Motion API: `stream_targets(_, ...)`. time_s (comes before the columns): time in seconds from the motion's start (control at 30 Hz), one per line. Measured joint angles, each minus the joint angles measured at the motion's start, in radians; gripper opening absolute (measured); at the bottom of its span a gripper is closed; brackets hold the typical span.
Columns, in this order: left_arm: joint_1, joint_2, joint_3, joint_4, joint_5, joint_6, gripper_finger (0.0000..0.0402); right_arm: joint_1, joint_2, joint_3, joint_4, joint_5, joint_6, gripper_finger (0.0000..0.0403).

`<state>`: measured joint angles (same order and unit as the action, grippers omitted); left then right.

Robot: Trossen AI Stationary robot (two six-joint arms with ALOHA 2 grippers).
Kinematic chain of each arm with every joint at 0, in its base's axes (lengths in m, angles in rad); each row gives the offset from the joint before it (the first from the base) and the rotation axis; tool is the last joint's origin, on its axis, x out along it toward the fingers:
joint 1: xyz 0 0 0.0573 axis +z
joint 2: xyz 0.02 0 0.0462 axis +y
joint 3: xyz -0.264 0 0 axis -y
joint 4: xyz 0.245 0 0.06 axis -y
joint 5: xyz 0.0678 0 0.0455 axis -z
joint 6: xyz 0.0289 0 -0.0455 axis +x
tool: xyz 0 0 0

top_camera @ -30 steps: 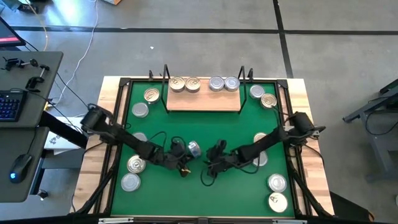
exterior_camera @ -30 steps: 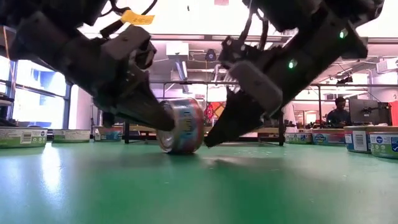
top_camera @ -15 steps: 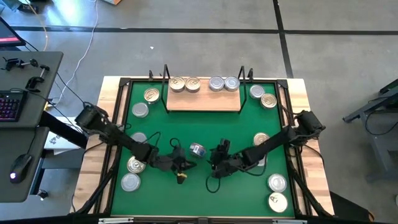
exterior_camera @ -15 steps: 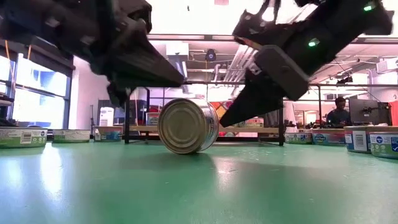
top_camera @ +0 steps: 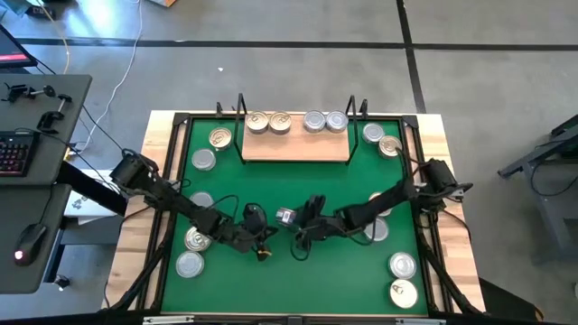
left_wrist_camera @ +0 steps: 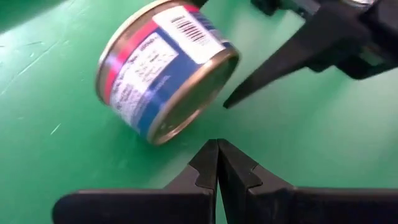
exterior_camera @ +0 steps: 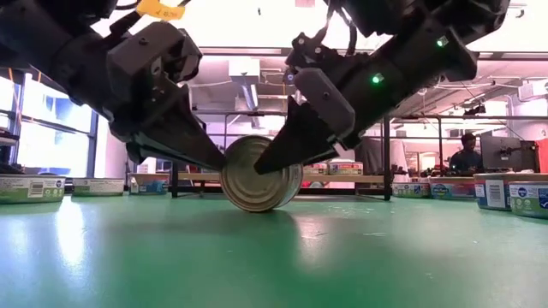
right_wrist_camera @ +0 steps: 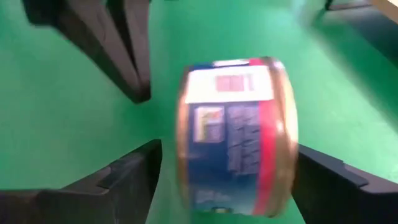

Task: Stack canned seafood by type on shelf
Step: Put the blue pink tuna can on the shelf

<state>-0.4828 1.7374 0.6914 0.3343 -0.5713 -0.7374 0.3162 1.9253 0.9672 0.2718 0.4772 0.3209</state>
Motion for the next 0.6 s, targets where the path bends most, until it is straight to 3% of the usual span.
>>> stream_targets(0.13,-0.023,-0.013,0.0,-0.005,0.0,0.042,0.0,-0.002,0.013,0.0,-0.002,0.018,-0.022,0.0284)
stream_targets(0.3,-0.077,-0.077,0.0,-0.116,-0.016,0.007,0.0,-0.002,0.012,0.001,0.015,0.023,-0.092,0.02)
stream_targets(0.37,-0.109,-0.12,0.0,-0.187,-0.062,-0.032,0.0,-0.002,0.011,0.021,0.001,0.021,-0.135,0.0174)
stream_targets(0.6,-0.242,-0.249,0.0,-0.419,-0.344,-0.099,0.0,-0.1,0.011,0.248,-0.202,0.066,-0.435,0.0176)
